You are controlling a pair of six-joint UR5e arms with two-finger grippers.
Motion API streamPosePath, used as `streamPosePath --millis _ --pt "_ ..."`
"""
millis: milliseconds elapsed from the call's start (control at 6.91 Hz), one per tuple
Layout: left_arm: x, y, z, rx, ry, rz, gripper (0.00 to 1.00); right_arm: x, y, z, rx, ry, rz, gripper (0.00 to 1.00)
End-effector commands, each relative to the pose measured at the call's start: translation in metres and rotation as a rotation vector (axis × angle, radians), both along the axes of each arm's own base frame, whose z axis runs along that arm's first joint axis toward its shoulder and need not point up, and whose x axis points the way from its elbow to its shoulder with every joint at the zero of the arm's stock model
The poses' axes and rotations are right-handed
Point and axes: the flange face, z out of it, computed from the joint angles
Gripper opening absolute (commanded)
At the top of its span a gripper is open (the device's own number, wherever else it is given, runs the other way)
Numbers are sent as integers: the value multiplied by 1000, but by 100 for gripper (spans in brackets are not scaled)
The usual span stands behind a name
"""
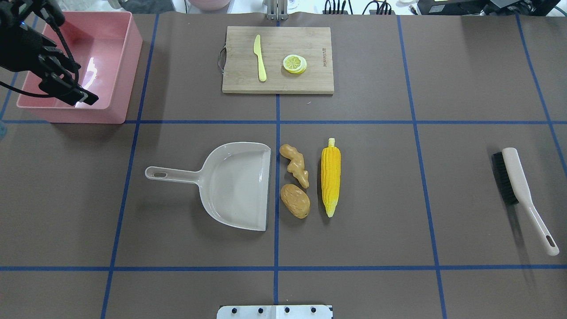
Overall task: Sweep and dump trash into bin
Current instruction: 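Move the left gripper down to the white dustpan handle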
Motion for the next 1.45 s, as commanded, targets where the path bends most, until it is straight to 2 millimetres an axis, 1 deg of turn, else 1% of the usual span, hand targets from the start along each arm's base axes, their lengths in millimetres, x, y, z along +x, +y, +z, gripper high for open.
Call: streamPosePath --millis 0,145,289,434,579,724,868,1013,1158,1303 --pt "30 22 -16 133 12 61 99 -9 -20 7 10 5 -30 100" --pt "47 16 3 86 -23 87 99 -8 -23 6 58 18 -27 100" --pt "47 17 -11 118 -23 79 99 -9 -20 10 60 10 -24 100" --pt "73 21 -58 204 -2 89 99 -13 -25 6 69 15 -34 100" --pt "97 45 -70 237 23 146 99 -14 -25 3 76 10 -34 100" --pt "135 71 -89 285 46 210 98 -14 -27 1 79 20 -36 100" --pt "140 71 -91 428 30 284 95 -16 -16 -2 83 7 -33 100" --pt "156 86 -87 520 36 358 96 -21 -15 -6 88 22 -47 100" --pt "187 103 -60 544 80 405 97 -21 -7 -7 88 27 -46 100" --pt "205 99 -46 519 132 358 97 -21 -10 -9 92 32 -47 100"
